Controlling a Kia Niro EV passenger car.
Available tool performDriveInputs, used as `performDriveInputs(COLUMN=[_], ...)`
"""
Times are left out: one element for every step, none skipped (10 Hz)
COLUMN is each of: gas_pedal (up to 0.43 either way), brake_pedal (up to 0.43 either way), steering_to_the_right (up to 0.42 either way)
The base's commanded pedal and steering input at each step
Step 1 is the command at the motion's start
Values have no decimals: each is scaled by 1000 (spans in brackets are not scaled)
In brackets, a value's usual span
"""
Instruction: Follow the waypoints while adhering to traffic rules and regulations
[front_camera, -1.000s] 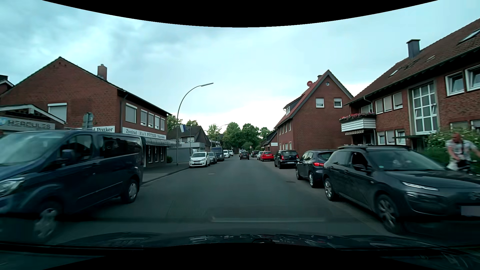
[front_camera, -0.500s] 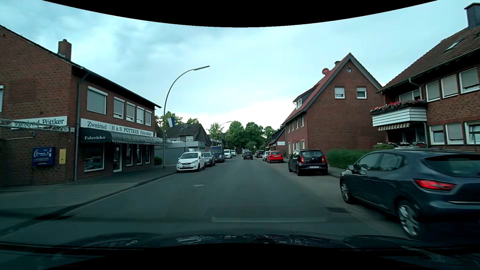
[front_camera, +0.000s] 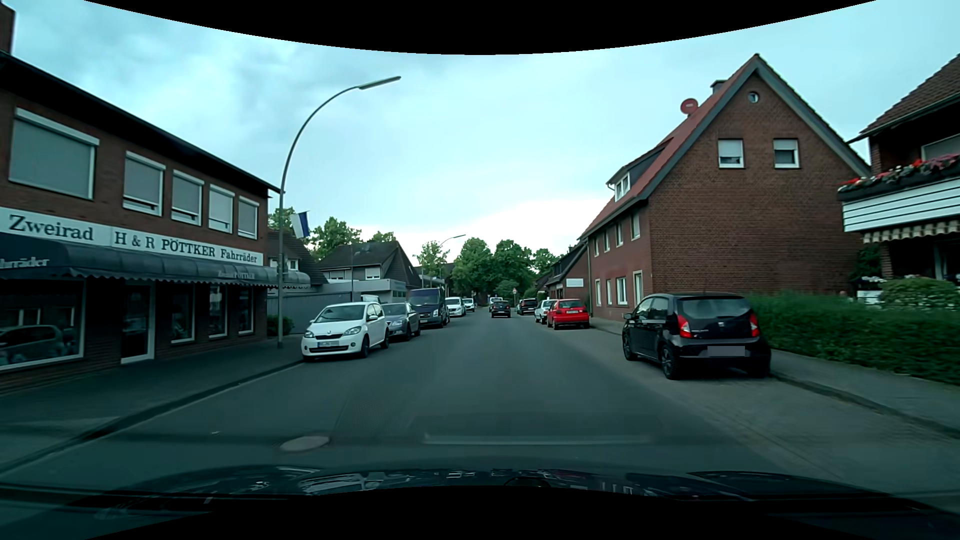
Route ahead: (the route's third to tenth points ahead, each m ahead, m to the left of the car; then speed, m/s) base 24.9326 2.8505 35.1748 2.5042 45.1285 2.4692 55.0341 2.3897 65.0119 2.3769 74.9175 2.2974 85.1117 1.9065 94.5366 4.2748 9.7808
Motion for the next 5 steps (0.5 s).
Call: performDriveInputs(gas_pedal=[67, 79, 79, 79, 79], brake_pedal=[0, 0, 0, 0, 0], steering_to_the_right=[-8, -5, -2, 5, 12])
